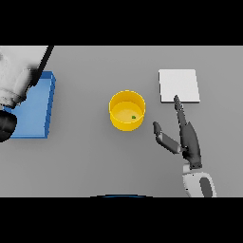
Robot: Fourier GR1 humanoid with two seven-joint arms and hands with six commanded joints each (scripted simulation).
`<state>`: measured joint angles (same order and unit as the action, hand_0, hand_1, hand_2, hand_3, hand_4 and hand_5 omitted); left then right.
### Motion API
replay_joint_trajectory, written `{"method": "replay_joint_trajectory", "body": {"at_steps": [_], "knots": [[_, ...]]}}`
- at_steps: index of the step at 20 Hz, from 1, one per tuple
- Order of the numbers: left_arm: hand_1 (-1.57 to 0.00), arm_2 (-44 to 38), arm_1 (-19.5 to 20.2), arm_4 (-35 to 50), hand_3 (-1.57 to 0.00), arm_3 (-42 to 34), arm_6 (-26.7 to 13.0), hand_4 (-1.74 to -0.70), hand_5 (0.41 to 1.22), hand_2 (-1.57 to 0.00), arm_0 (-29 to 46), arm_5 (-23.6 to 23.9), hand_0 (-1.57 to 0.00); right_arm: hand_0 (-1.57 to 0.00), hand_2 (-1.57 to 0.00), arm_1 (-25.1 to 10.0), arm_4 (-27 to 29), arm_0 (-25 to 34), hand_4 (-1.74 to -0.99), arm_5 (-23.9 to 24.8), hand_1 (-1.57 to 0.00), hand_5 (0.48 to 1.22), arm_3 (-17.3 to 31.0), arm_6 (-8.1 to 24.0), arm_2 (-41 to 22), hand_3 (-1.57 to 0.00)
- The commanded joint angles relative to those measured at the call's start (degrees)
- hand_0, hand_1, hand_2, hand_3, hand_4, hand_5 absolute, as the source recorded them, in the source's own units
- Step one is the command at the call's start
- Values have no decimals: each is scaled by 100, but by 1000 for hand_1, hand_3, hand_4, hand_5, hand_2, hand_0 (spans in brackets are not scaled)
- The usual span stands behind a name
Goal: Pick up the red beaker and tilt it to pour out 1 green nut into yellow bowl. Pick up the yellow bowl and place it on the metallic measuring scale.
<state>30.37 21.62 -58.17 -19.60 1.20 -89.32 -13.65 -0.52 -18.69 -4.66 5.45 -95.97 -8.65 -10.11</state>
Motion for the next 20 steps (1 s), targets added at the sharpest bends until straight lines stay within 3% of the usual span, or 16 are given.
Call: {"method": "replay_joint_trajectory", "body": {"at_steps": [1, 4, 6, 9, 13, 17, 20], "knots": [[-1571, -280, 206, 244, -1448, 66, -115, -1738, 1221, -1571, 104, 113, -1571, 1, 1, 11, 32, 4, -1006, -13, 1, 669, 45, 19, 10, 1], [-1571, -1029, 697, 936, -1447, 182, -457, -1739, 1221, -1571, 494, 558, -1571, 1, 1, 64, 143, -4, -996, -54, 1, 664, 44, -20, 9, 1], [-1571, -1463, 964, 1385, -1417, 194, -716, -1740, 1221, -1571, 894, 828, -1571, 1, 1, 73, 162, 126, -1023, -55, 1, 654, 89, 133, 33, 1], [-1571, -2018, 1249, 2005, -1426, -20, -1237, -1740, 1221, -1571, 1526, 1197, -1571, 1, 1, 34, 107, 43, -1050, -51, 1, 653, 21, 29, -6, 1], [-1571, -2637, 1300, 2840, -1467, -513, -1662, -1741, 1221, -1571, 2511, 1648, -1571, 1, 1, -10, -32, 63, -1047, 6, 1, 651, 10, 119, -33, 1], [-1571, -2953, 1258, 3457, -1479, -1547, -1990, -1741, 1221, -1571, 3494, 1830, -1571, 1, 1, -76, -226, 50, -1046, 66, 1, 649, -70, 227, -77, 1], [-1571, -3020, 1128, 3739, -1450, -2568, -2638, -1741, 1221, -1571, 4299, 2049, -1571, 1, 1, -137, -135, -20, -1026, -16, 1, 648, -78, 115, -49, 1]]}}
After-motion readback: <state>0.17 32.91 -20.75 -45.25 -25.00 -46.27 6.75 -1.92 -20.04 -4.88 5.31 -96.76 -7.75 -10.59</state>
